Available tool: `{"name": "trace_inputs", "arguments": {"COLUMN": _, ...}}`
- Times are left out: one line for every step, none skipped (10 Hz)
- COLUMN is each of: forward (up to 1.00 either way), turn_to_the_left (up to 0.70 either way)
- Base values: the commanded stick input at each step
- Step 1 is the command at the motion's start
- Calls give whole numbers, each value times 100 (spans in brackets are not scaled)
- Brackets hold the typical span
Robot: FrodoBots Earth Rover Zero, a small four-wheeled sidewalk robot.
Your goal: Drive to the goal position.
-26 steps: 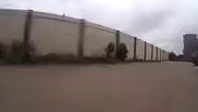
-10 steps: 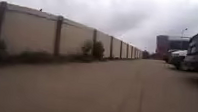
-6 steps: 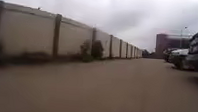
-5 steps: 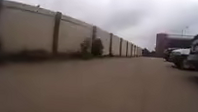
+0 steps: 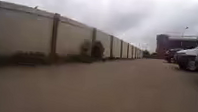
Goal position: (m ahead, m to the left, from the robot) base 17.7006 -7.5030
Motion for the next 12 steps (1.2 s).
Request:
{"name": "trace_inputs", "arguments": {"forward": 70, "turn_to_the_left": 2}}
{"name": "trace_inputs", "arguments": {"forward": 70, "turn_to_the_left": 2}}
{"name": "trace_inputs", "arguments": {"forward": 70, "turn_to_the_left": 1}}
{"name": "trace_inputs", "arguments": {"forward": 70, "turn_to_the_left": 0}}
{"name": "trace_inputs", "arguments": {"forward": 70, "turn_to_the_left": 0}}
{"name": "trace_inputs", "arguments": {"forward": 70, "turn_to_the_left": 0}}
{"name": "trace_inputs", "arguments": {"forward": 70, "turn_to_the_left": 0}}
{"name": "trace_inputs", "arguments": {"forward": 70, "turn_to_the_left": -1}}
{"name": "trace_inputs", "arguments": {"forward": 70, "turn_to_the_left": -2}}
{"name": "trace_inputs", "arguments": {"forward": 70, "turn_to_the_left": -21}}
{"name": "trace_inputs", "arguments": {"forward": 70, "turn_to_the_left": -34}}
{"name": "trace_inputs", "arguments": {"forward": 70, "turn_to_the_left": -34}}
